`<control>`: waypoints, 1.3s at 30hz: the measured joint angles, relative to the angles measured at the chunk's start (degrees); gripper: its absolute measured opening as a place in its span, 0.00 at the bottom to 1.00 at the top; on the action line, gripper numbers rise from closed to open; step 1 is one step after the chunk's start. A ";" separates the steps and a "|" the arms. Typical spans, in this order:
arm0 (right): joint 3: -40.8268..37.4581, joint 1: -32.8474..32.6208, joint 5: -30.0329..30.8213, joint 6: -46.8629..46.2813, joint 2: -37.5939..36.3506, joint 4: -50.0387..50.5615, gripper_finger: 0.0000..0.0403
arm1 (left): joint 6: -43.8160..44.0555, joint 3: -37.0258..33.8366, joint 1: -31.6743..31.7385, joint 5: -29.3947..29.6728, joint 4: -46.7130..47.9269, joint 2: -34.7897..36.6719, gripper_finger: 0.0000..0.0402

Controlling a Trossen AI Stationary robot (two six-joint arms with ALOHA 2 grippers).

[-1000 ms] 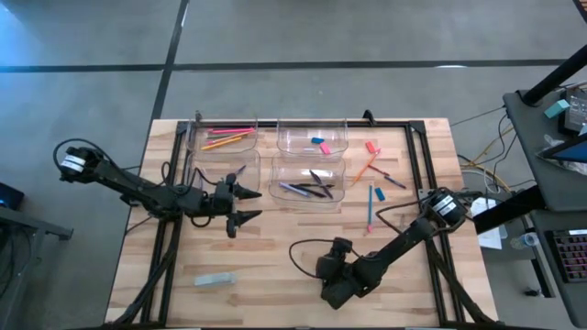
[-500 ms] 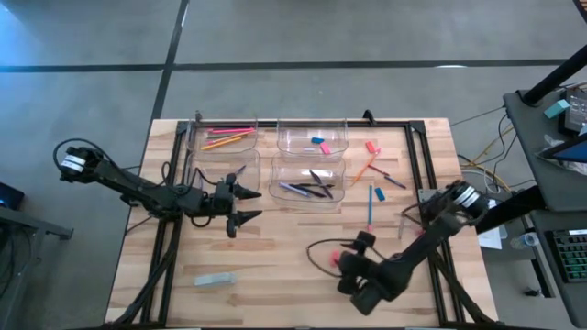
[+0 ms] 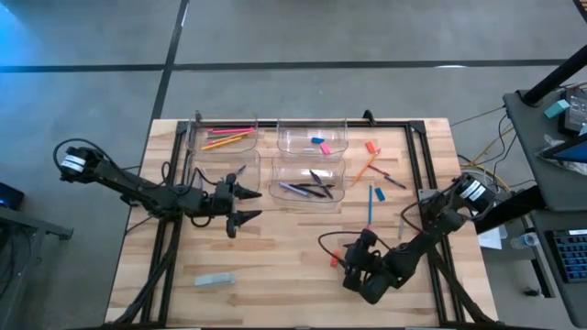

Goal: Sort crayons/erasers/pens/pencils in bins
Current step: Put the bottom orange eraser into the top right transparent bin

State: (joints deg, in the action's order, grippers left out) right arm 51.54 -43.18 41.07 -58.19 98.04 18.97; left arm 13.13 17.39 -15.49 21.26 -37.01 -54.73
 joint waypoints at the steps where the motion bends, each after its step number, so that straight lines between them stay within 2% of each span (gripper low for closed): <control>1: -0.12 0.17 0.23 -0.70 0.00 -0.19 0.60 | 0.00 0.00 0.00 0.00 0.00 0.01 0.61; 8: -0.62 1.84 0.37 -1.78 0.35 -0.40 0.60 | 0.00 0.00 0.00 0.00 0.04 -0.01 0.61; 18: -2.19 1.84 -4.03 -2.27 0.39 -0.49 0.60 | 0.00 0.00 0.00 0.00 0.18 -0.01 0.61; 39: -0.41 1.97 -1.59 -0.25 0.24 -1.30 0.60 | 0.00 0.00 0.00 0.00 0.20 -0.01 0.61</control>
State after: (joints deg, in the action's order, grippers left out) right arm 51.14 -41.21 39.48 -58.43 98.28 17.67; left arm 13.13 17.39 -15.49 21.26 -36.82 -54.74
